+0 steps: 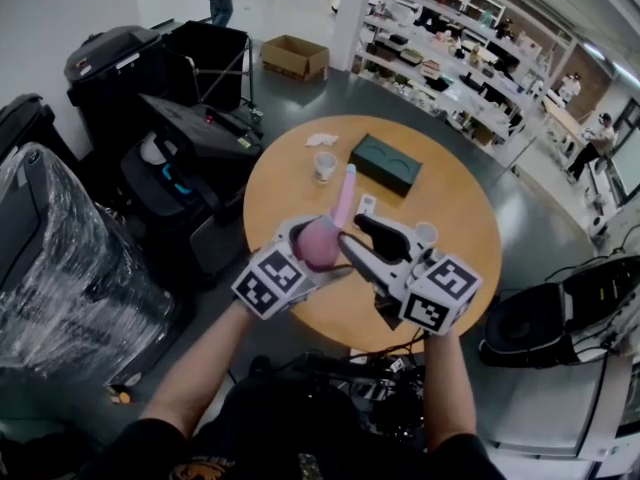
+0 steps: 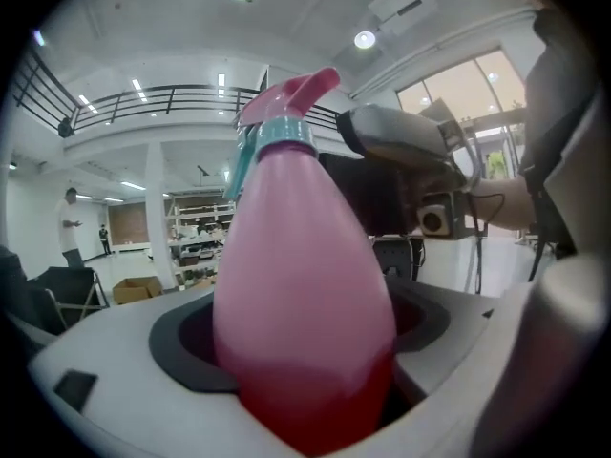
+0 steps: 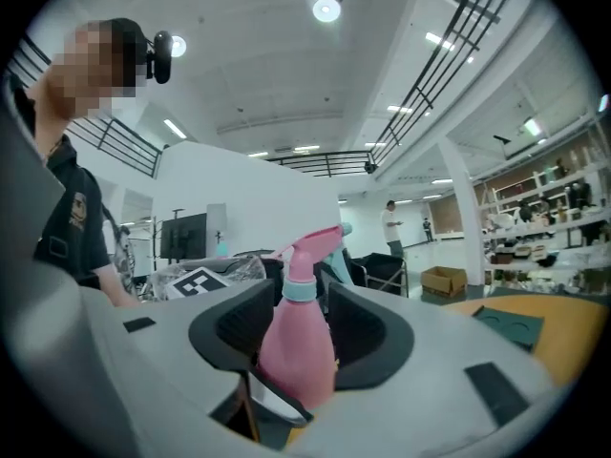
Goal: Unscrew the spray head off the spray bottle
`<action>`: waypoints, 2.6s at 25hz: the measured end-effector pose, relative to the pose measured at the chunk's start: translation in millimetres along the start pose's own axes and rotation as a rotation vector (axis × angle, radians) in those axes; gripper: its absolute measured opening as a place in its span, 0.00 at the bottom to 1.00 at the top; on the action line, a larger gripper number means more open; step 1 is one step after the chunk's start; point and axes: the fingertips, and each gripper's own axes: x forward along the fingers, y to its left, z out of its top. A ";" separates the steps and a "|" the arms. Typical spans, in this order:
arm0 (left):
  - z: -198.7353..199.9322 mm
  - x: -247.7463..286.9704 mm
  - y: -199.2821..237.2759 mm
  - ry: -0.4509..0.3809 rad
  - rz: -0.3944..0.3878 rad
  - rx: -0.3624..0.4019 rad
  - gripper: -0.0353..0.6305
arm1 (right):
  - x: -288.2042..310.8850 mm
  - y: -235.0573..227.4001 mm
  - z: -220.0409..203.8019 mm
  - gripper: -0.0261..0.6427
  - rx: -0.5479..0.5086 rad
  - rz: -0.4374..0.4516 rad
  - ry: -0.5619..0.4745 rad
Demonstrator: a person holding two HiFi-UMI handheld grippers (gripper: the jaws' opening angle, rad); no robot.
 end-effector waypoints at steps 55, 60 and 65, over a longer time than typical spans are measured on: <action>2.4 10.0 -22.3 0.022 -0.054 0.090 0.71 | 5.5 -0.6 0.0 0.26 0.049 -0.002 -0.021; -4.5 9.7 -25.5 0.029 -0.080 0.085 0.71 | 1.9 -2.3 0.4 0.26 0.031 0.006 -0.024; -14.5 10.2 -28.4 0.042 -0.097 0.074 0.71 | -5.7 -8.5 14.4 0.26 0.030 0.006 -0.072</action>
